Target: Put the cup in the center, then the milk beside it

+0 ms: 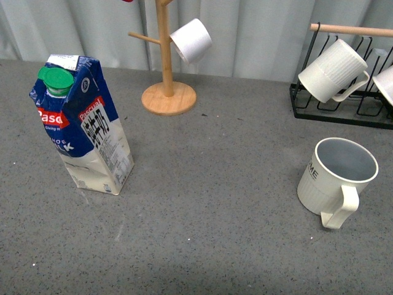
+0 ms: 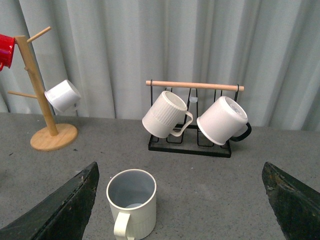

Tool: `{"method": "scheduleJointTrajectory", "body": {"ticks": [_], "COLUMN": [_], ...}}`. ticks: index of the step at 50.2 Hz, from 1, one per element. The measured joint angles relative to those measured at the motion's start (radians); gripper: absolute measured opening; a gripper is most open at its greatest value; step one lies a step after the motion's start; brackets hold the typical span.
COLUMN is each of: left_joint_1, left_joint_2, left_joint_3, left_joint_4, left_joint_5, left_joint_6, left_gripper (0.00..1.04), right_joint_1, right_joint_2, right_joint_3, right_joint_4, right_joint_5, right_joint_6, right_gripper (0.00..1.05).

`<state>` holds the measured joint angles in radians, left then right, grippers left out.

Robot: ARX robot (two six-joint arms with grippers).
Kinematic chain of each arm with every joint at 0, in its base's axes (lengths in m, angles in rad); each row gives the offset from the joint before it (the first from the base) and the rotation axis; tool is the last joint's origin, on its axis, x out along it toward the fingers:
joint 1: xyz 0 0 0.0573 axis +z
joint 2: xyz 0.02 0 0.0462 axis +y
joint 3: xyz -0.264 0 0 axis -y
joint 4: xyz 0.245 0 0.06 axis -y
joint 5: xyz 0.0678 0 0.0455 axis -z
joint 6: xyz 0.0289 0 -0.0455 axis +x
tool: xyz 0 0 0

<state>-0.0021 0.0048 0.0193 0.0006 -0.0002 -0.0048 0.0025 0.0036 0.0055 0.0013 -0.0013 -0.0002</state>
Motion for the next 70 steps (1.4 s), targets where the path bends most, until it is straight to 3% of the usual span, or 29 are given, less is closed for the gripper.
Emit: {"method": "scheduleJointTrajectory", "body": {"ticks": [8, 13, 16, 26, 31, 38, 55, 70], "left_joint_1": [0.0, 0.0, 0.0, 0.0, 0.0, 0.0, 0.0, 0.0], "left_joint_2": [0.0, 0.0, -0.001, -0.001, -0.001, -0.001, -0.001, -0.001], "left_joint_3": [0.0, 0.0, 0.0, 0.0, 0.0, 0.0, 0.0, 0.0], "left_joint_4": [0.0, 0.0, 0.0, 0.0, 0.0, 0.0, 0.0, 0.0], "left_joint_5": [0.0, 0.0, 0.0, 0.0, 0.0, 0.0, 0.0, 0.0], "left_joint_6": [0.0, 0.0, 0.0, 0.0, 0.0, 0.0, 0.0, 0.0], "left_gripper": [0.98, 0.98, 0.98, 0.98, 0.98, 0.98, 0.98, 0.98], "right_joint_1": [0.0, 0.064, 0.075, 0.067, 0.033, 0.018, 0.024, 0.034], "right_joint_2": [0.0, 0.061, 0.12, 0.71, 1.07, 1.326, 1.661, 1.844], "right_joint_3": [0.0, 0.013, 0.014, 0.137, 0.286, 0.434, 0.693, 0.805], "right_joint_4": [0.0, -0.043, -0.024, 0.373, 0.357, 0.3, 0.131, 0.106], "right_joint_5": [0.001, 0.211, 0.23, 0.158, 0.108, 0.074, 0.032, 0.055], "right_joint_6": [0.0, -0.1, -0.137, -0.147, -0.066, 0.01, 0.143, 0.169], "right_gripper": [0.95, 0.95, 0.95, 0.95, 0.95, 0.95, 0.95, 0.95]}}
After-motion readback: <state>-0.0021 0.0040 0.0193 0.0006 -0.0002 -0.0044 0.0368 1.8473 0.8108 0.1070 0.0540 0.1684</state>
